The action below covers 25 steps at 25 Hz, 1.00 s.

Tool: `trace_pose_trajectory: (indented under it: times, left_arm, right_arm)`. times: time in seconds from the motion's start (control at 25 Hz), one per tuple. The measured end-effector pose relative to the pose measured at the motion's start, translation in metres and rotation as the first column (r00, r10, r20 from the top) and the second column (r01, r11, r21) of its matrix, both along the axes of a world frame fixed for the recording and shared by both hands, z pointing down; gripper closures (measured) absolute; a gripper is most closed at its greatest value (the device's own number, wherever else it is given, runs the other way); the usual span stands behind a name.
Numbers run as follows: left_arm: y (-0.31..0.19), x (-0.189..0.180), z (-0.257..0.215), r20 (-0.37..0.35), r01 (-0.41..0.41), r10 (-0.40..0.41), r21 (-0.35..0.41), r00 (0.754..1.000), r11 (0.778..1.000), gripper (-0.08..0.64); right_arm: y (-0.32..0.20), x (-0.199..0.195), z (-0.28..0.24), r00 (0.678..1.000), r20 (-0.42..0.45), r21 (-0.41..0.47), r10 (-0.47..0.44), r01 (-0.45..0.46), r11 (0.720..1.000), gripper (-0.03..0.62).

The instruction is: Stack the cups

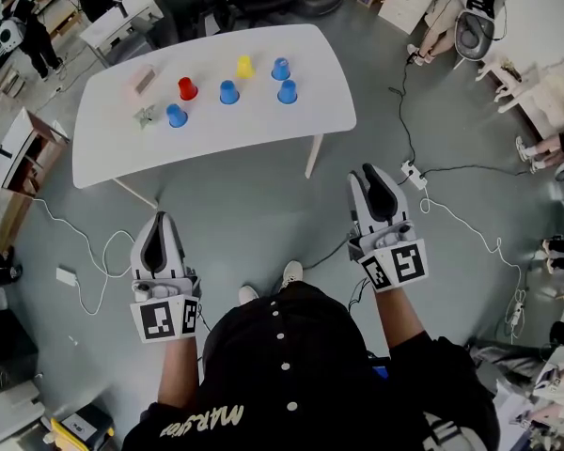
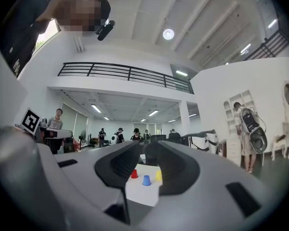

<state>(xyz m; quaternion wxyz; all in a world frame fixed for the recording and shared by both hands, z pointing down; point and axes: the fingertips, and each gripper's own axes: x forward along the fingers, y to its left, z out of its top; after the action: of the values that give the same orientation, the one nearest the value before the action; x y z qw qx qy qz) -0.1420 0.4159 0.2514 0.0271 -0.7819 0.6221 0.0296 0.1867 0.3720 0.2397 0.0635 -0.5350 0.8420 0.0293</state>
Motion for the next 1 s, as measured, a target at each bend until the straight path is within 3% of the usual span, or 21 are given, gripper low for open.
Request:
trace_pose_trajectory:
  times: [0.2, 1.0]
  left_arm:
    - [0.001, 0.008, 0.001, 0.002, 0.010, -0.010, -0.012, 1.000, 1.000, 0.549]
    - [-0.016, 0.061, 0.008, -0.007, 0.093, -0.093, -0.039, 0.996, 0.995, 0.549]
  right_arm:
    - [-0.004, 0.005, 0.000, 0.999, 0.024, -0.016, -0.033, 0.034, 0.999, 0.320]
    - [-0.049, 0.050, 0.012, 0.993, 0.027, -0.016, -0.112, 0.112, 0.994, 0.313]
